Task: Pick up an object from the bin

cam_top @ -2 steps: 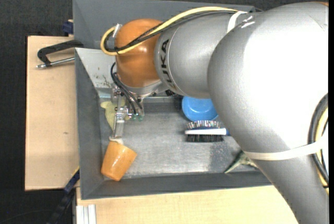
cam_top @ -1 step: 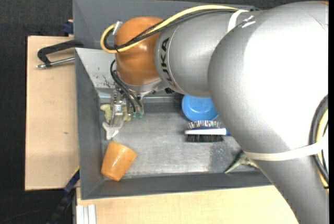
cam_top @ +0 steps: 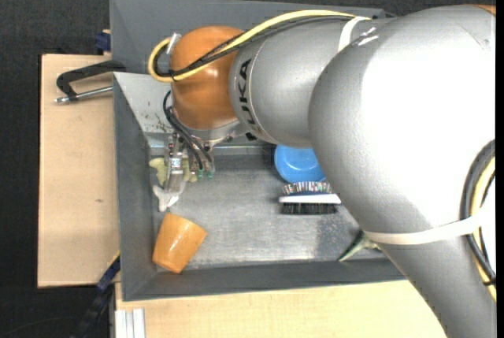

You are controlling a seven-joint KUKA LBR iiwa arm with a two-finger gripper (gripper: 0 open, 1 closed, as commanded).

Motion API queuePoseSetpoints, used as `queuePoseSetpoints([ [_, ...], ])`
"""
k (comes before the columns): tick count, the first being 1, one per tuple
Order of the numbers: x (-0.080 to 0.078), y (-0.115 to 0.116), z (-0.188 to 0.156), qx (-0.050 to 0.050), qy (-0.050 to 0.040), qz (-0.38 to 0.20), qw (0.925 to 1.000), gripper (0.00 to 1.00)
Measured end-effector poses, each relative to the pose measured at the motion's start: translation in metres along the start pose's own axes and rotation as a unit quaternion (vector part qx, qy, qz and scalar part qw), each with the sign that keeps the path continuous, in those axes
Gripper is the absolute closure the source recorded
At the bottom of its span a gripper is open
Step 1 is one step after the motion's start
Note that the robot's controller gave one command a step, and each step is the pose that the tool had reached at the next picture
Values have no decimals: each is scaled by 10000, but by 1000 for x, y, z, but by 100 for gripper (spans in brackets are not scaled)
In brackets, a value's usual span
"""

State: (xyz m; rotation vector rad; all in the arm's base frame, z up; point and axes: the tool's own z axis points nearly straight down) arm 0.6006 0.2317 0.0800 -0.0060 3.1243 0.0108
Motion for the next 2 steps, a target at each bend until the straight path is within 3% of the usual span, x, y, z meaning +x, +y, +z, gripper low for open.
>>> queuePoseSetpoints([
  [2,0,0,0,-4,-10,-23,10000,100],
])
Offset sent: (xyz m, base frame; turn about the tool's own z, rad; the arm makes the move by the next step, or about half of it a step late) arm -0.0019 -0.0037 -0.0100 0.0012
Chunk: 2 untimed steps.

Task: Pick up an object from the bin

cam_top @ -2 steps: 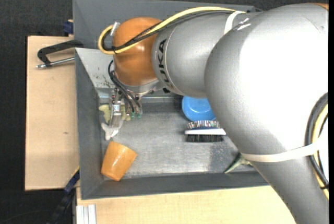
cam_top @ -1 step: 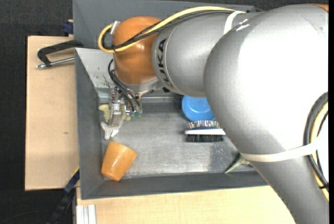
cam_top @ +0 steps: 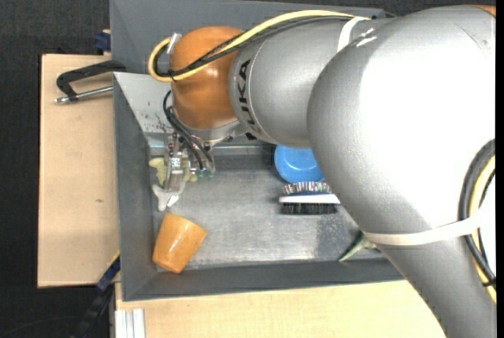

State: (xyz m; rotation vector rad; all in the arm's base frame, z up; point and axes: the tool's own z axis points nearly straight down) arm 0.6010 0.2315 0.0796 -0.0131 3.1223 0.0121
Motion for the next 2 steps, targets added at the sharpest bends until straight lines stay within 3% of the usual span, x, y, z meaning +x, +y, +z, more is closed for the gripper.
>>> queuePoseSetpoints([
  [1,5,3,-1,7,-32,-115,9999,100],
  [2,11,3,-3,8,8,-136,9999,100],
])
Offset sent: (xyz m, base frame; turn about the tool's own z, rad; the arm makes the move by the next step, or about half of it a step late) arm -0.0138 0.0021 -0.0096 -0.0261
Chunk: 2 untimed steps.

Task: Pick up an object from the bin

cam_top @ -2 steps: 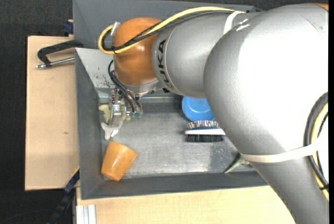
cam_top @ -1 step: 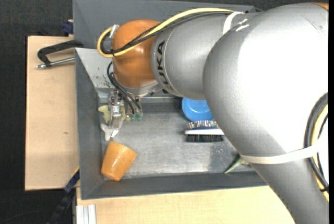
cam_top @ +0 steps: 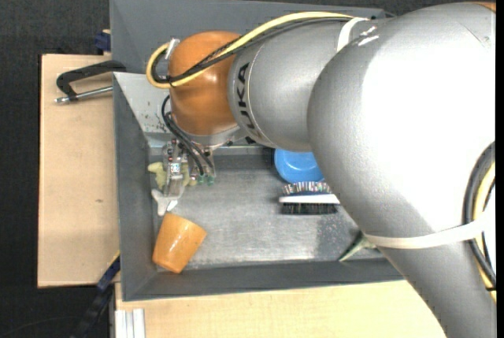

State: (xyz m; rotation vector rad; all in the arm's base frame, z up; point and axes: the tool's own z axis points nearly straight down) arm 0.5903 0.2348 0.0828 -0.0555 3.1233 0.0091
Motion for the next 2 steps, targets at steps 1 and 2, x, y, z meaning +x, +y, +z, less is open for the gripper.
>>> queuePoseSetpoints([
  [1,-10,-8,-6,7,47,-55,10000,100],
  [2,-9,-2,4,-6,5,-72,10000,100],
])
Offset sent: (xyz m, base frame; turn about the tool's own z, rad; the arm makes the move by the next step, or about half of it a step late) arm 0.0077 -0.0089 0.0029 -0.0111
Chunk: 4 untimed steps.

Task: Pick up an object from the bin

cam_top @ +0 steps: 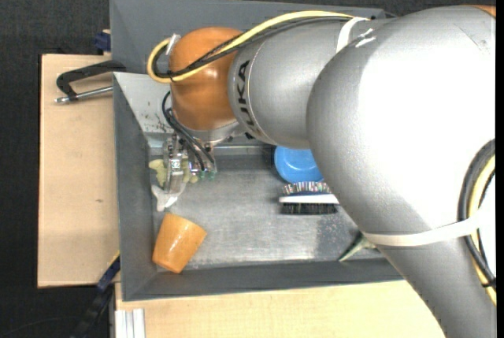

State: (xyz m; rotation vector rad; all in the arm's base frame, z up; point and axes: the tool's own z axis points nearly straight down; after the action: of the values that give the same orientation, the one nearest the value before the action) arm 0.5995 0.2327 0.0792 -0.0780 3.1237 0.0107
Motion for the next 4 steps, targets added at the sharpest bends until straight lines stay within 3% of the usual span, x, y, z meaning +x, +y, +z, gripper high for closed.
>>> queuePoseSetpoints([
  [2,0,2,0,7,2,327,9995,100],
  [4,-4,2,1,14,21,173,9998,100],
])
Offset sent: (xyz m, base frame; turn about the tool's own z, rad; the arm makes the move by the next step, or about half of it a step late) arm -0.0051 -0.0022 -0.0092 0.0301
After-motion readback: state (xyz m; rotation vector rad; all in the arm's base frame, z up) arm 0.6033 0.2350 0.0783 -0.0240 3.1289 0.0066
